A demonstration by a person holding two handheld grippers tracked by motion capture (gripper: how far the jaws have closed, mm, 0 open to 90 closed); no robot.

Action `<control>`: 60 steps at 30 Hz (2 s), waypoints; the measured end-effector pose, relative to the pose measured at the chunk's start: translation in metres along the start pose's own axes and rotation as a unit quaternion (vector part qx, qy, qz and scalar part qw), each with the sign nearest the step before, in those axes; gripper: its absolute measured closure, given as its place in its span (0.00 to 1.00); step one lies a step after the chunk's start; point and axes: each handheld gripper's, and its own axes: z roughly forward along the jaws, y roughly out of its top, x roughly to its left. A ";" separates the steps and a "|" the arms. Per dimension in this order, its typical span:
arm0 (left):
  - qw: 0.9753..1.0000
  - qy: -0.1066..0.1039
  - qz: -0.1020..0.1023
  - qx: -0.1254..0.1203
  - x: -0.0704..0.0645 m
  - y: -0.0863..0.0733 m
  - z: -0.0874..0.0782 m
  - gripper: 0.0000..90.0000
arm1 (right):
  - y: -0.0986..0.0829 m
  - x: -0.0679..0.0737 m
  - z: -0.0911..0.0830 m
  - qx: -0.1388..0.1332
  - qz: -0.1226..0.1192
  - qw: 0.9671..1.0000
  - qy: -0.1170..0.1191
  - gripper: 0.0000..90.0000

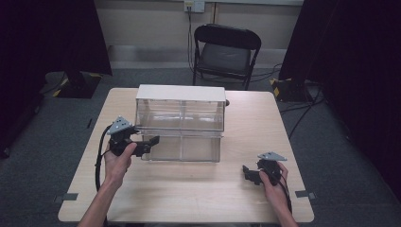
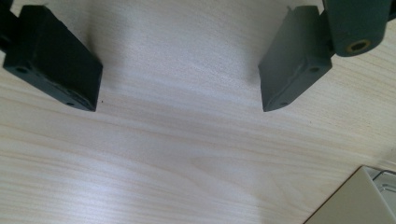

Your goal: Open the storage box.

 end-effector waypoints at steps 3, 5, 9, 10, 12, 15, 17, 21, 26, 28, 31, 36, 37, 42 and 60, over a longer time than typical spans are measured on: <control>1.000 0.000 -0.001 0.000 0.000 0.000 0.000 0.11 | 0.000 0.000 0.000 0.000 0.000 1.000 0.000 0.14; 1.000 0.001 -0.001 0.000 0.000 0.000 0.000 0.11 | 0.000 0.000 0.000 0.000 0.000 1.000 0.000 0.14; 1.000 0.000 -0.001 0.000 0.000 0.000 0.000 0.11 | 0.000 0.000 0.000 0.000 0.000 1.000 0.000 0.14; 1.000 0.000 -0.001 0.000 0.000 0.000 0.000 0.11 | 0.000 0.000 0.000 0.000 0.000 1.000 0.000 0.14; 1.000 -0.001 0.000 0.000 0.000 0.000 0.000 0.11 | 0.000 0.000 0.000 0.000 0.000 1.000 0.000 0.14; 1.000 -0.003 -0.005 -0.004 -0.002 0.000 0.001 0.10 | 0.000 0.000 0.000 0.000 0.000 1.000 0.000 0.14; 1.000 -0.001 0.001 -0.002 -0.002 0.001 0.000 0.08 | 0.000 0.000 0.000 0.000 0.000 1.000 0.000 0.14; 1.000 0.002 0.001 -0.003 -0.003 0.002 0.001 0.06 | 0.000 0.000 0.000 0.000 0.000 1.000 0.000 0.14; 1.000 0.002 0.001 -0.003 -0.003 0.002 0.001 0.06 | 0.000 0.000 0.000 0.000 0.000 1.000 0.000 0.14; 1.000 0.001 0.000 -0.003 -0.003 0.002 0.001 0.06 | 0.000 0.000 0.000 0.000 0.000 1.000 0.000 0.14; 1.000 -0.002 -0.003 -0.002 -0.003 0.003 0.001 0.06 | 0.000 0.000 0.000 0.000 0.000 1.000 0.000 0.14; 1.000 -0.005 -0.009 -0.002 -0.003 0.003 0.001 0.04 | 0.000 0.000 0.000 0.000 0.000 1.000 0.000 0.14; 1.000 -0.005 -0.010 -0.003 -0.003 0.003 0.002 0.04 | 0.000 0.000 0.000 0.000 0.000 1.000 0.000 0.14; 1.000 -0.008 -0.006 0.000 -0.002 0.003 0.002 0.03 | 0.000 0.000 0.000 0.000 0.000 1.000 0.000 0.14; 1.000 -0.005 -0.003 0.000 -0.002 0.004 0.001 0.03 | 0.000 0.000 0.000 0.000 0.000 1.000 0.000 0.14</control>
